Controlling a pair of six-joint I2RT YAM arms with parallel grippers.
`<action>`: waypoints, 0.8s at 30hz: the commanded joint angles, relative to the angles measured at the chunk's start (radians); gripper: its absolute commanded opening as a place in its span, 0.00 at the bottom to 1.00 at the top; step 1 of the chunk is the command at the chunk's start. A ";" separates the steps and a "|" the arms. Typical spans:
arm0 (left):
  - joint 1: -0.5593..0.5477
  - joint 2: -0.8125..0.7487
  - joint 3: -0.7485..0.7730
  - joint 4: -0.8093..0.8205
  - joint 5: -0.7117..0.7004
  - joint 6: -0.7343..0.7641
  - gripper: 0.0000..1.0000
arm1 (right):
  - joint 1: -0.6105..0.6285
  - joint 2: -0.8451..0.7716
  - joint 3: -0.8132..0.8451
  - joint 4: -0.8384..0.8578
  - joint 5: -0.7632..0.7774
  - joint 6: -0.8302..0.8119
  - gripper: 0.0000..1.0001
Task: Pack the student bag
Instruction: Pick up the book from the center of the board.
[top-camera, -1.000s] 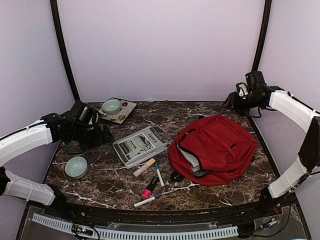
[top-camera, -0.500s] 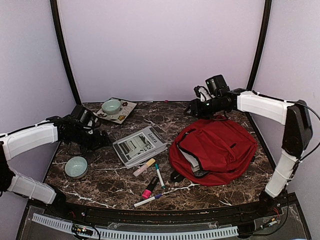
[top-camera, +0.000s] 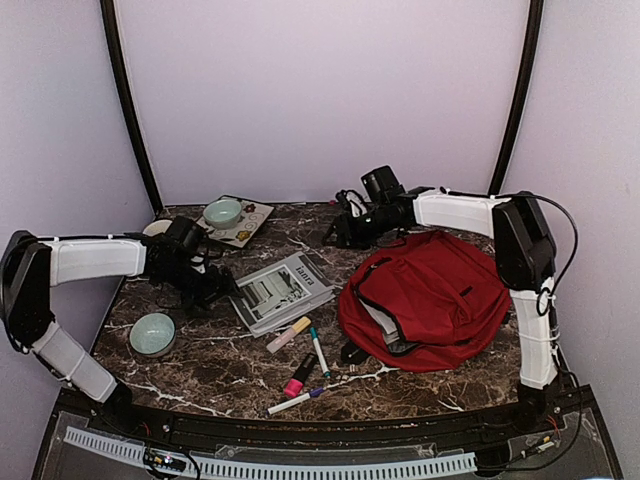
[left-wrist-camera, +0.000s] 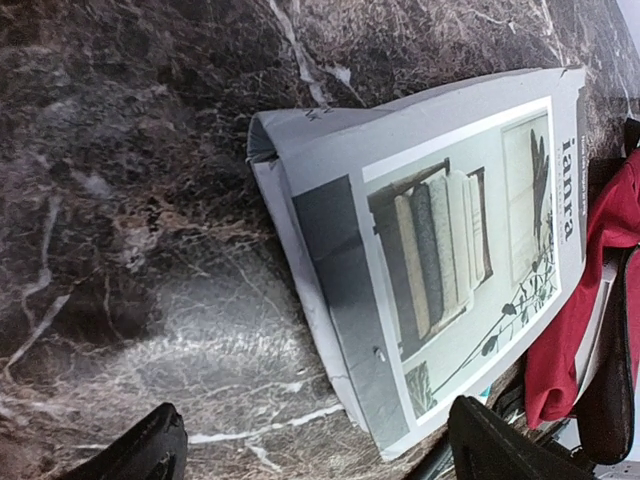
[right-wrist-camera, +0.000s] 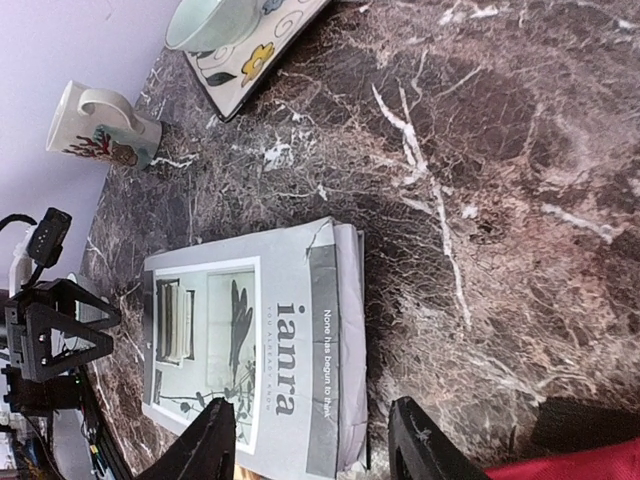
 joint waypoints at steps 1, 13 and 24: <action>0.007 0.070 0.010 0.088 0.079 -0.055 0.93 | 0.018 0.094 0.047 0.051 -0.069 0.028 0.52; 0.007 0.229 0.007 0.236 0.198 -0.061 0.81 | 0.021 0.249 0.036 0.094 -0.148 0.151 0.56; 0.010 0.323 0.003 0.542 0.400 -0.064 0.55 | 0.036 0.223 -0.018 0.294 -0.329 0.275 0.34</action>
